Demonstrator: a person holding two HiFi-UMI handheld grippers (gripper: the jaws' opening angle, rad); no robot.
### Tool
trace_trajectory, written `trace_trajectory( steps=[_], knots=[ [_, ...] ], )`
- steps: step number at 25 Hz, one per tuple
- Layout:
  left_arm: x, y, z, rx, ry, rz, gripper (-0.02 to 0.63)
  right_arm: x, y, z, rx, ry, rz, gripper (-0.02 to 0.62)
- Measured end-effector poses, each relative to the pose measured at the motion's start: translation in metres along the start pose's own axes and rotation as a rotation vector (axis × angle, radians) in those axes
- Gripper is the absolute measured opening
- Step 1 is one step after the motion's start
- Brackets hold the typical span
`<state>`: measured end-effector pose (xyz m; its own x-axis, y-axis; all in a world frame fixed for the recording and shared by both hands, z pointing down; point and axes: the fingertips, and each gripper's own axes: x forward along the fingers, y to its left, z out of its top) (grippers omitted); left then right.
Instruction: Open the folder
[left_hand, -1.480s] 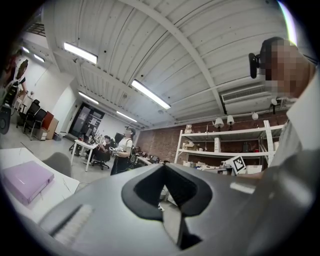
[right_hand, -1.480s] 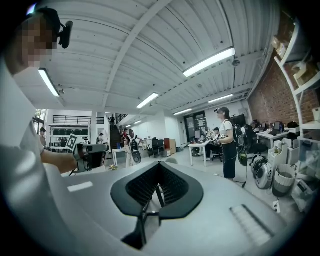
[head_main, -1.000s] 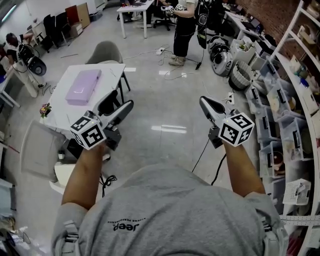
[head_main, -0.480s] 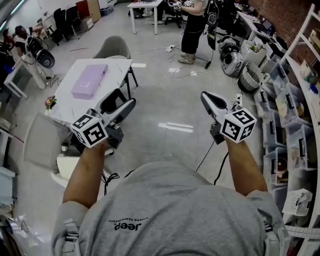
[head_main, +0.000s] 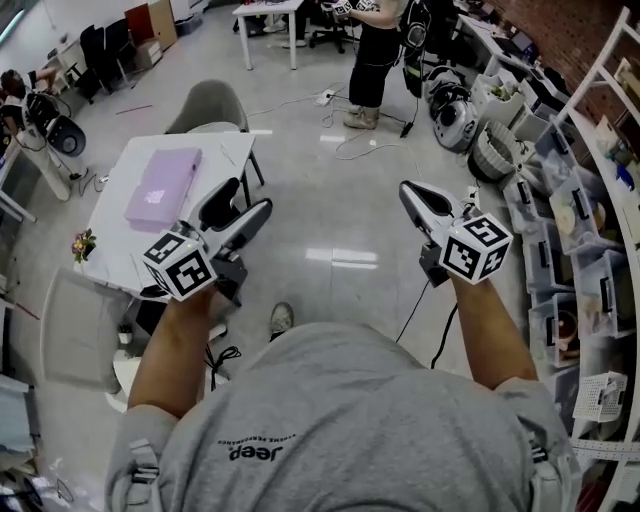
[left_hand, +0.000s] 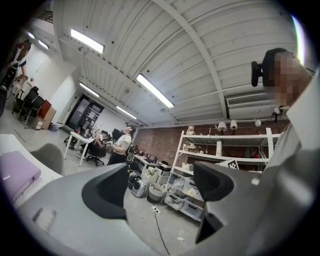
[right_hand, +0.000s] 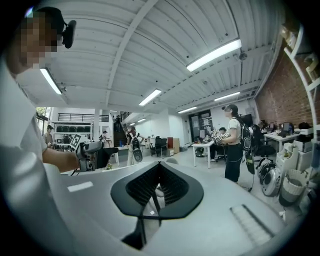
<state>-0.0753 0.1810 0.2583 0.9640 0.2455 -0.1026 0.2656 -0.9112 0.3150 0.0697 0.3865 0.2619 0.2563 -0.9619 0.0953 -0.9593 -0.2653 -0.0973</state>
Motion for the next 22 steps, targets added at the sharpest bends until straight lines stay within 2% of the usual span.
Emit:
trace_trajectory(
  steps=[7,12,17,22],
  knots=[
    [0.061,0.122,0.04,-0.013,0.025,-0.131,0.439,0.117,-0.029,0.025,0.008,-0.02,-0.108,0.003],
    [0.09,0.195,0.065,-0.045,0.035,-0.171,0.439,0.183,-0.049,0.042,0.014,-0.028,-0.167,0.003],
    [0.105,0.245,0.073,-0.067,0.043,-0.177,0.439,0.229,-0.065,0.047,0.02,-0.014,-0.188,0.003],
    [0.126,0.272,0.074,-0.078,0.045,-0.172,0.439,0.254,-0.088,0.044,0.034,0.012,-0.187,0.003]
  ],
)
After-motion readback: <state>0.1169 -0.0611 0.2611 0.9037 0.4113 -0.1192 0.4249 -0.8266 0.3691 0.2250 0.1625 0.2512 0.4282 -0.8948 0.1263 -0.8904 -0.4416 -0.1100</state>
